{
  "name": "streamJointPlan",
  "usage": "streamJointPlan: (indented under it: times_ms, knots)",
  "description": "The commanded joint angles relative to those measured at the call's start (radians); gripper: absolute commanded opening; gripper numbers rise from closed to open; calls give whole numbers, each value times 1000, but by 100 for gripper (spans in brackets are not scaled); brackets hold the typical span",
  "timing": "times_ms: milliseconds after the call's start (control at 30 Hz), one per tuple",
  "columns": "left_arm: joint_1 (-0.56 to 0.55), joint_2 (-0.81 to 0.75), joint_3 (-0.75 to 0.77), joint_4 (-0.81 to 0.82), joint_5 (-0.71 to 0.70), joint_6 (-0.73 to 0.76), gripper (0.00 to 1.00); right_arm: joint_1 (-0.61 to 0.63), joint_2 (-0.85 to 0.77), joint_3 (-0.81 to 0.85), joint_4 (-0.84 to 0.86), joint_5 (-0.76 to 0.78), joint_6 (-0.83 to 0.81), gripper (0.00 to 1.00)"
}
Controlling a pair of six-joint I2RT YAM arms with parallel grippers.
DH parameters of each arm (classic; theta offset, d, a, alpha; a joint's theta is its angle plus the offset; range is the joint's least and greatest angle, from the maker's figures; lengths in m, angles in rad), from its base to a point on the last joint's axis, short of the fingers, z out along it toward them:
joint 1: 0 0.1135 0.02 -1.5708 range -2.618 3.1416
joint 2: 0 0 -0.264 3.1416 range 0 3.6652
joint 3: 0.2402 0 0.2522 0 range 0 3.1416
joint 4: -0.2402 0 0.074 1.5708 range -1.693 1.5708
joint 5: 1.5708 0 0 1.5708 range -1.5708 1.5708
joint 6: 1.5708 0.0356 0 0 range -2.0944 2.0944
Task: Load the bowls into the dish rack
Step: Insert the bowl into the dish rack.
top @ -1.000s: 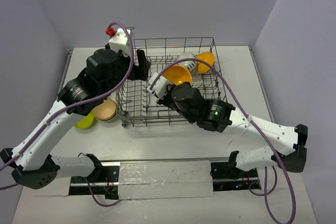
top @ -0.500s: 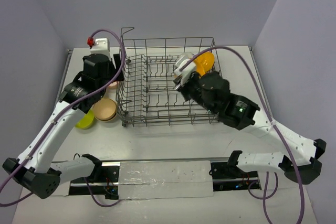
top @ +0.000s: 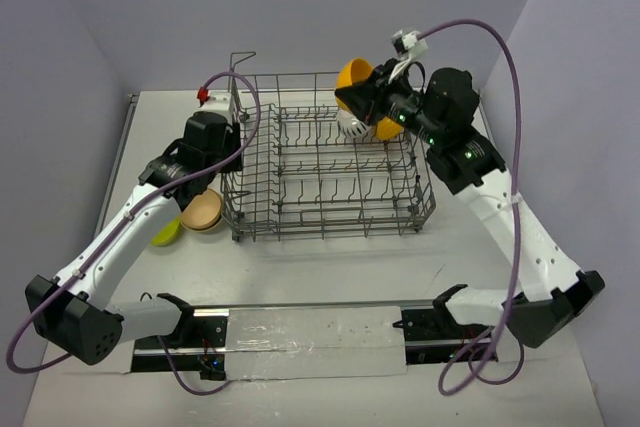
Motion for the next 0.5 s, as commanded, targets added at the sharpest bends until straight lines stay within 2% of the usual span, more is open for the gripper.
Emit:
streamJointPlan:
  times_ms: [0, 33, 100, 233, 333, 467]
  knots:
    - [8, 6, -21, 47, 22, 18, 43, -104, 48, -36, 338, -266, 299, 0]
    - [9, 5, -27, 50, 26, 21, 34, -138, 66, -47, 446, -289, 401, 0]
    - [11, 2, -36, 52, 33, 25, 27, -158, 130, -59, 531, -334, 524, 0]
    - [11, -7, -56, 61, 40, 35, 16, -167, 213, -84, 715, -334, 655, 0]
    - [11, -11, -68, 69, 37, 41, 1, -170, 262, -128, 829, -287, 756, 0]
    - [11, -14, -77, 72, 45, 47, 0, -169, 310, -188, 952, -233, 839, 0]
